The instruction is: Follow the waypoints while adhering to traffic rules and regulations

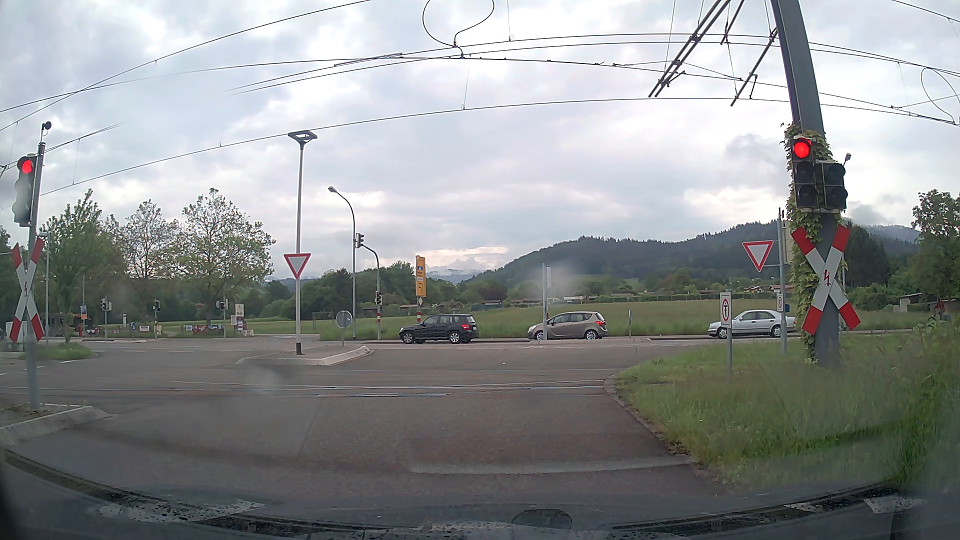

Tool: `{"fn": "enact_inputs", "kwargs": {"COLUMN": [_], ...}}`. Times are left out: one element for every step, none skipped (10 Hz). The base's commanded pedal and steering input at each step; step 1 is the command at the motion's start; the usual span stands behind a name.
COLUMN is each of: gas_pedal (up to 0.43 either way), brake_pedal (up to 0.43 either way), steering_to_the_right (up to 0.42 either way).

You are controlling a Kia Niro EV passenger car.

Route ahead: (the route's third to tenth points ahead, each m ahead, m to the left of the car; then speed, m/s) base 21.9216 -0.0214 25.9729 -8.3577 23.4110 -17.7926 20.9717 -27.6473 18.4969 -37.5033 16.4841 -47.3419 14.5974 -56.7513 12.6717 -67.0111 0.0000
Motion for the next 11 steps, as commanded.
{"fn": "enact_inputs", "kwargs": {"gas_pedal": [0.0, 0.0, 0.0, 0.0, 0.0, 0.0, 0.0, 0.0, 0.0, 0.0, 0.0], "brake_pedal": [0.268, 0.268, 0.268, 0.268, 0.268, 0.268, 0.268, 0.262, 0.262, 0.268, 0.262], "steering_to_the_right": [-0.059, -0.059, -0.059, -0.059, -0.059, -0.058, -0.059, -0.059, -0.059, -0.059, -0.059]}}
